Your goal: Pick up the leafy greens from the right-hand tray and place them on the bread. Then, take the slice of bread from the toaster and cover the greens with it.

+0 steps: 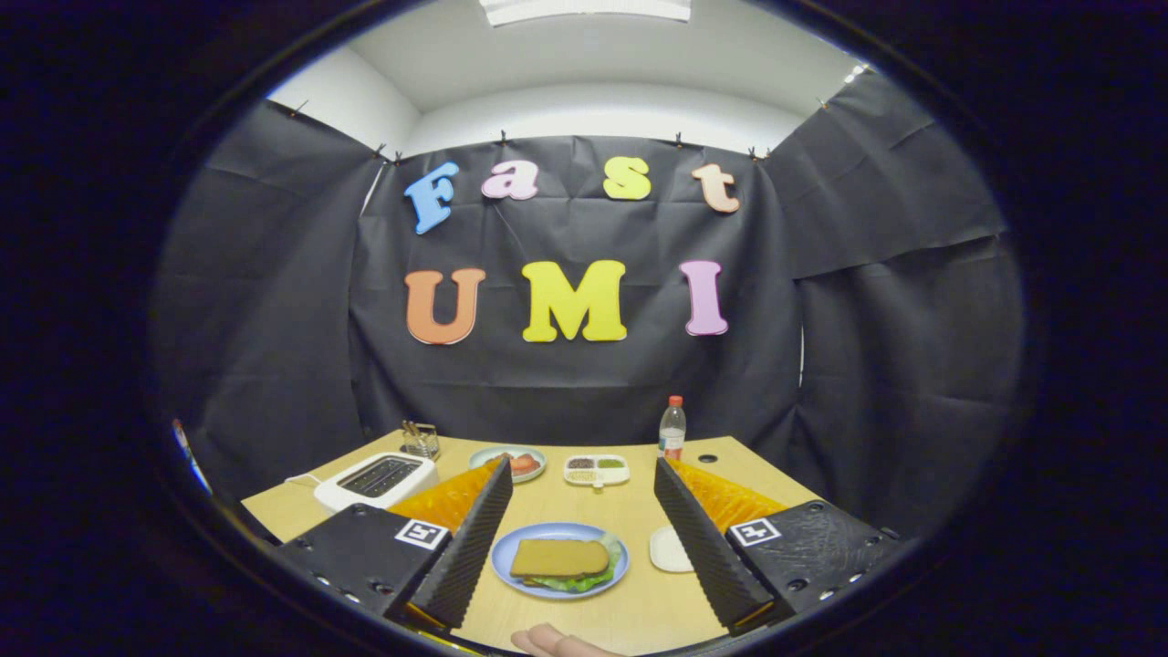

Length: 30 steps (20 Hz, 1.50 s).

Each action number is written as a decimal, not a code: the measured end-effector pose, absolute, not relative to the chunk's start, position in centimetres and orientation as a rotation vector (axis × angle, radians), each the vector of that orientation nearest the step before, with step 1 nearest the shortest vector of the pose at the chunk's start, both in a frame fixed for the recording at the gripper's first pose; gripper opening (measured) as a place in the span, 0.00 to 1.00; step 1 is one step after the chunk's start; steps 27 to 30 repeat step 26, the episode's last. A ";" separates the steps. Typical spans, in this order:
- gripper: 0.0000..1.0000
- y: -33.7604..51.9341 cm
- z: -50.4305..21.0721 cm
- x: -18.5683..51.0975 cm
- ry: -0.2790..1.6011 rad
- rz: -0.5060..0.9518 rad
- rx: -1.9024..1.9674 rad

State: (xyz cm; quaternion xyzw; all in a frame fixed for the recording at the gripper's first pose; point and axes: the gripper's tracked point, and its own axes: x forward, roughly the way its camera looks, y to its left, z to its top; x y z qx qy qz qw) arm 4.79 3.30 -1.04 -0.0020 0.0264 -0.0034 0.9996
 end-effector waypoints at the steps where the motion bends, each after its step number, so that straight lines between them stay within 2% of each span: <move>1: 0.96 3.1 -0.8 4.3 0.041 -0.006 -0.013; 9: 0.95 3.6 0.5 2.5 -0.007 0.015 -0.040; 30: 0.95 2.9 -1.6 2.1 0.049 0.021 -0.029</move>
